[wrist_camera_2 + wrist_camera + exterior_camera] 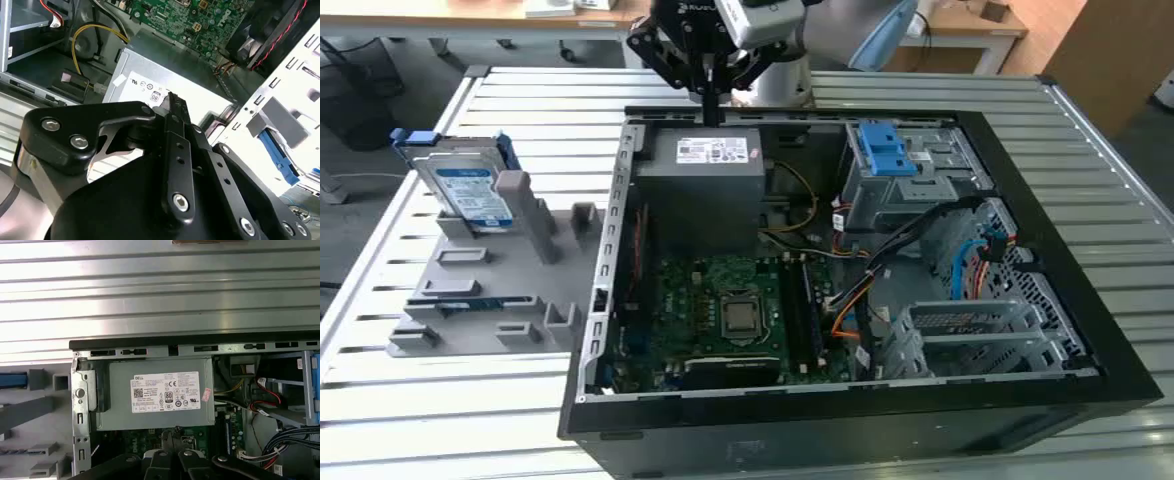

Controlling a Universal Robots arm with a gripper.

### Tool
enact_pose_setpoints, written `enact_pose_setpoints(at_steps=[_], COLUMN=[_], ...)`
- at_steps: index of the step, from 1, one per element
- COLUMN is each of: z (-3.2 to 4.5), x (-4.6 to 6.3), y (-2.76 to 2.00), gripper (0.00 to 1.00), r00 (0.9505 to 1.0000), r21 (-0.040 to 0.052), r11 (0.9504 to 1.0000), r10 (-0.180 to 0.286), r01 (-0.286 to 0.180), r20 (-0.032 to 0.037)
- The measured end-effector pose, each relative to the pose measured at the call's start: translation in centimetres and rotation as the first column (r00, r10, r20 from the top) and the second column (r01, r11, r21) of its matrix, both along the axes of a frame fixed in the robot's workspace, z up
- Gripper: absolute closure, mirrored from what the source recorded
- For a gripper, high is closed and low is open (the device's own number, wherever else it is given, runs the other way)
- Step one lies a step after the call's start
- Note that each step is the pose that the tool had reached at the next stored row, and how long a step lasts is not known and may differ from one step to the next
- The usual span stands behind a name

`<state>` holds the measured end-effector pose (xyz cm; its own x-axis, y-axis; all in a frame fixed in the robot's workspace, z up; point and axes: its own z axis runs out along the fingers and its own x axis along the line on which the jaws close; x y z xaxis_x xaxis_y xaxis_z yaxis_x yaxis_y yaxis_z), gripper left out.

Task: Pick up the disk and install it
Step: 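Reach for the disk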

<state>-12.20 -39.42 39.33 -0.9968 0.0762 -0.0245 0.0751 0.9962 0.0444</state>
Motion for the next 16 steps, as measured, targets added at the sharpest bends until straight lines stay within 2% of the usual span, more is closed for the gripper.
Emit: enact_pose_setpoints(at_steps=[9, 16], z=[0.0, 0.0], x=[-0.14, -0.67], y=[0.01, 0.05], gripper=[0.89, 0.89], r00=[1.0, 1.0], r21=[0.0, 0.0], r11=[1.0, 1.0], r10=[0.0, 0.0], r01=[0.0, 0.0], r20=[0.0, 0.0])
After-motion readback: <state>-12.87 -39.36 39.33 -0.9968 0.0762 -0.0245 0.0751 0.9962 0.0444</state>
